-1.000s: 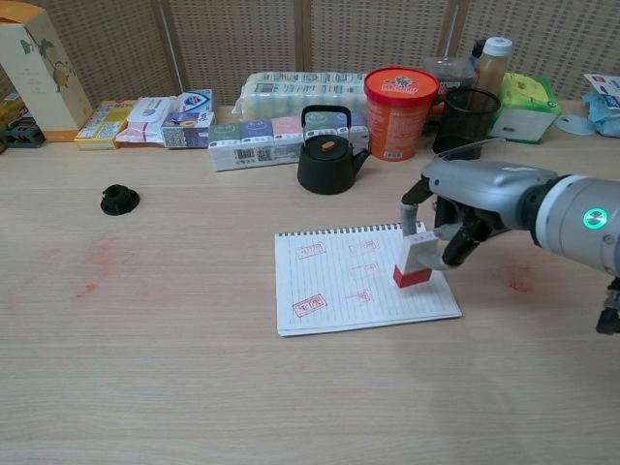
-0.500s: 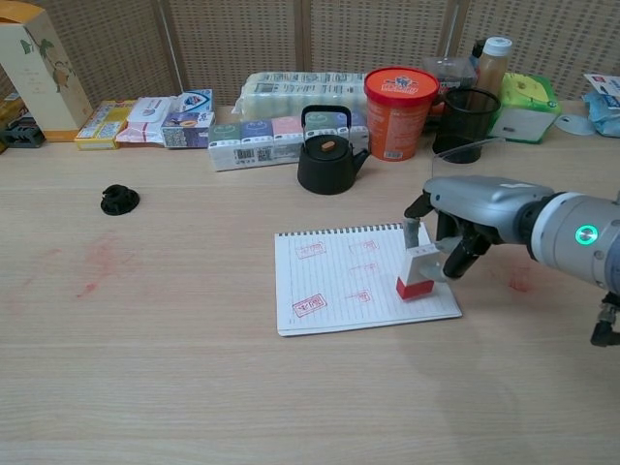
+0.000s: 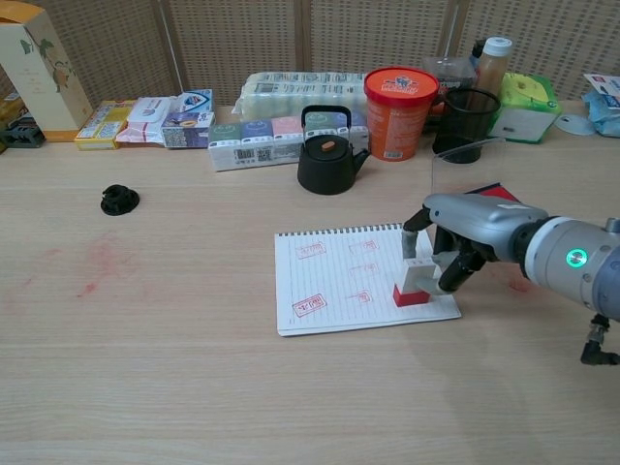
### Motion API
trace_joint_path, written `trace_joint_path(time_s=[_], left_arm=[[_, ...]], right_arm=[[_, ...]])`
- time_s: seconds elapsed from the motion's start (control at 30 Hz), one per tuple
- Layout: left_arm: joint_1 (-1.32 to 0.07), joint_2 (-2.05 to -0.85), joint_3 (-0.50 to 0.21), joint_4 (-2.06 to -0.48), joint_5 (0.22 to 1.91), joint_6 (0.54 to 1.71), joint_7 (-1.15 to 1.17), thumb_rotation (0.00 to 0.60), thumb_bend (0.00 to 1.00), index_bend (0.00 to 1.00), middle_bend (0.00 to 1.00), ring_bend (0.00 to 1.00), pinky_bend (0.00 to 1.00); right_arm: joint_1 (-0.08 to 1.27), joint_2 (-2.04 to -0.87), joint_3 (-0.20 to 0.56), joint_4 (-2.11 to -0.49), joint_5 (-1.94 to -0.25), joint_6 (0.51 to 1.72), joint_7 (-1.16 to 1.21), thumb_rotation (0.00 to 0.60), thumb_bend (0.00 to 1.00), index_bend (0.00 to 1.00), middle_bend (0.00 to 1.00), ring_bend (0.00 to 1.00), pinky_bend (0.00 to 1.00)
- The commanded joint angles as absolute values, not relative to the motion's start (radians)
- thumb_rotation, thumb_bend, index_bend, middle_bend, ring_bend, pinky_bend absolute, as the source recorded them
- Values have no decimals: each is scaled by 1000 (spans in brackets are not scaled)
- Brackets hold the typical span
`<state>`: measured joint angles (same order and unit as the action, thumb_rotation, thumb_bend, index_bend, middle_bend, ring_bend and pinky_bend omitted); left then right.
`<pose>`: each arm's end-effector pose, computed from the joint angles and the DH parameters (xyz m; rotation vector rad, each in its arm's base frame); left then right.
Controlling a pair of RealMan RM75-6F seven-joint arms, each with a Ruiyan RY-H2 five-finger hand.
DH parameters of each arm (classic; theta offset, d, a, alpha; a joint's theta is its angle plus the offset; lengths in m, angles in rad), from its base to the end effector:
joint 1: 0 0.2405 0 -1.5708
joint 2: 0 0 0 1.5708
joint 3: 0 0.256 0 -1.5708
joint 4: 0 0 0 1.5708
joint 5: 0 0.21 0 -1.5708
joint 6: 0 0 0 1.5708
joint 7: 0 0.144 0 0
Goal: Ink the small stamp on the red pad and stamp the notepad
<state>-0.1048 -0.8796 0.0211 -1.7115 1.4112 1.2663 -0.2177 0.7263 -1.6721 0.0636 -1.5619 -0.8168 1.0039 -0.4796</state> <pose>-0.3345 0.1662 0.1972 -1.3739 -1.1997 -0.7380 -0.1622 -0.2866 -0.0730 1.8619 -1.2506 0.7162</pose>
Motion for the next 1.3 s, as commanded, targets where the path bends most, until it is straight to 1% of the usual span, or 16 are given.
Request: trace_joint_path(time_s=[0.03, 1.03, 1.17, 1.3], left_arm=[[-105, -880, 21, -1712, 1410, 1265, -215, 600, 0, 0, 0, 0, 101], [-104, -881, 23, -1715, 1414, 1267, -214, 600, 0, 0, 0, 0, 101], [-103, -879, 23, -1716, 1417, 1269, -217, 600, 0, 0, 0, 0, 101], [-104, -877, 23, -1715, 1419, 1269, -223, 600, 0, 0, 0, 0, 101]], right_arm=[[719, -1677, 62, -1551, -827, 997, -469, 600, 606, 660, 996, 1000, 1000], [690, -1672, 75, -1571, -848, 997, -486, 600, 606, 661, 996, 1000, 1000], [688, -1656, 86, -1598, -867, 1018, -489, 600, 606, 661, 996, 1000, 1000], [691, -1608, 133, -1671, -897, 1063, -489, 600, 606, 660, 996, 1000, 1000]])
